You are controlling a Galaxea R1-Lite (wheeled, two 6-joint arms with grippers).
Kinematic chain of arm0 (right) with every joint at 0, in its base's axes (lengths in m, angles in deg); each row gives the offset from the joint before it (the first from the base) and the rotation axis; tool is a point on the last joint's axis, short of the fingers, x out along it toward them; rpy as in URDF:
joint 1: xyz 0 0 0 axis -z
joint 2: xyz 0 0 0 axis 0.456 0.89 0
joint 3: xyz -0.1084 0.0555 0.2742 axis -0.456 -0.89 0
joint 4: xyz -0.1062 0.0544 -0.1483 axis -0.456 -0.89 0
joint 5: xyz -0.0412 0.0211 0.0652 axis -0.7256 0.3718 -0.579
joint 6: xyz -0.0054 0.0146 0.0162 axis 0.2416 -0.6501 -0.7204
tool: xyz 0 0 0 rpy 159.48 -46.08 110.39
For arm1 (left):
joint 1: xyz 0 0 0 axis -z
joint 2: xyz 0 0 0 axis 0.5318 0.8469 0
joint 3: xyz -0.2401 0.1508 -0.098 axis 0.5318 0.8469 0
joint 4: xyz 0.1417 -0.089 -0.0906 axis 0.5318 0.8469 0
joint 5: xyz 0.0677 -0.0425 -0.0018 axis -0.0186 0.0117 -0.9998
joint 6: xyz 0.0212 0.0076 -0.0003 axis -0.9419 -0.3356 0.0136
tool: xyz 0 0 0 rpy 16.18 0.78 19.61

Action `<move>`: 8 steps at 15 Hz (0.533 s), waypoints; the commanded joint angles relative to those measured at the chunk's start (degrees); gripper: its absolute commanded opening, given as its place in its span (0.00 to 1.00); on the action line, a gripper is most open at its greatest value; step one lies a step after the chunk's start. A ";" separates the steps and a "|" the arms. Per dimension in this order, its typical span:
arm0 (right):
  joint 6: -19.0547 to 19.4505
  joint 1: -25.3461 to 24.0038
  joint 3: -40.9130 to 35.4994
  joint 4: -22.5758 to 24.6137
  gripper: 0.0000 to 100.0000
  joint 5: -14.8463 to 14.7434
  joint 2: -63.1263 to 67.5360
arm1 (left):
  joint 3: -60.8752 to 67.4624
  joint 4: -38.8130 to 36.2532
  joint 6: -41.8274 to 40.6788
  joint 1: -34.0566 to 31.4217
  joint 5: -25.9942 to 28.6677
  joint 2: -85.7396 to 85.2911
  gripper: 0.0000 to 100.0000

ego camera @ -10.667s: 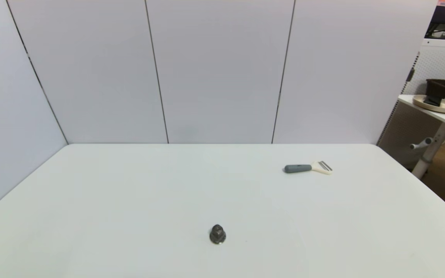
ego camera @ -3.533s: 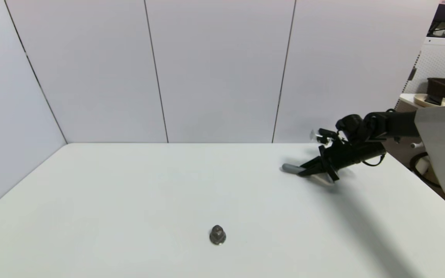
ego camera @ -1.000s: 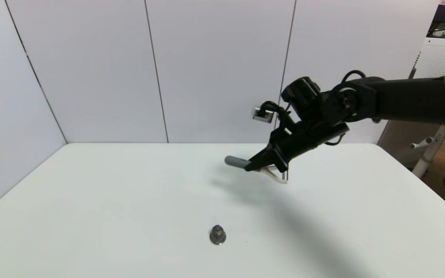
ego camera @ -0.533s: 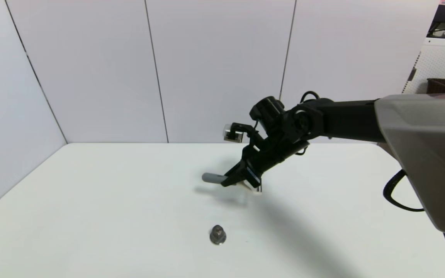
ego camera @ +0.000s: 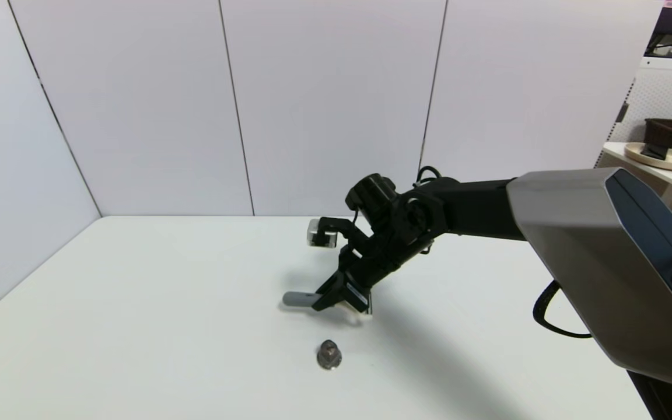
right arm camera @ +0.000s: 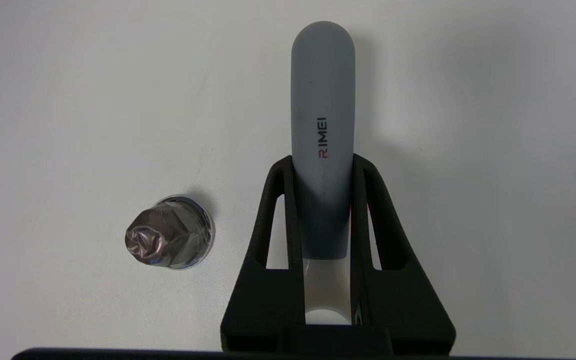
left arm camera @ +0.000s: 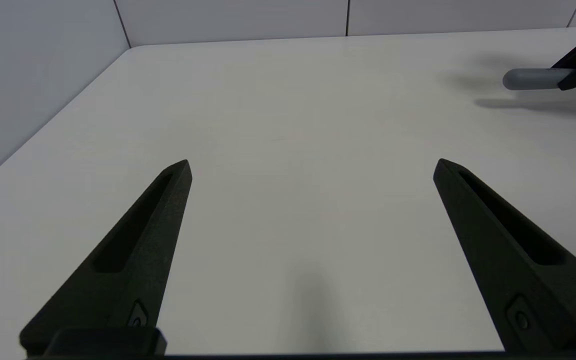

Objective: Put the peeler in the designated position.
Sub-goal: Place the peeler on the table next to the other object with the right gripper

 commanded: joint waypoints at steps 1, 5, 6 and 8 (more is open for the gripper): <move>1.01 -0.10 -0.01 -0.10 0.00 0.19 1.35 | 0.00 0.00 -0.05 0.00 0.02 0.07 1.00; 1.80 -0.10 -0.01 -0.46 0.00 0.28 1.88 | 0.00 0.00 -0.05 0.00 0.02 0.07 1.00; 2.24 -0.10 -0.01 -0.46 0.00 0.28 1.79 | 0.00 0.00 -0.05 0.00 0.02 0.07 1.00; 2.77 -0.10 -0.01 -0.54 0.00 0.28 1.71 | 0.00 0.00 0.04 0.00 0.02 0.07 1.00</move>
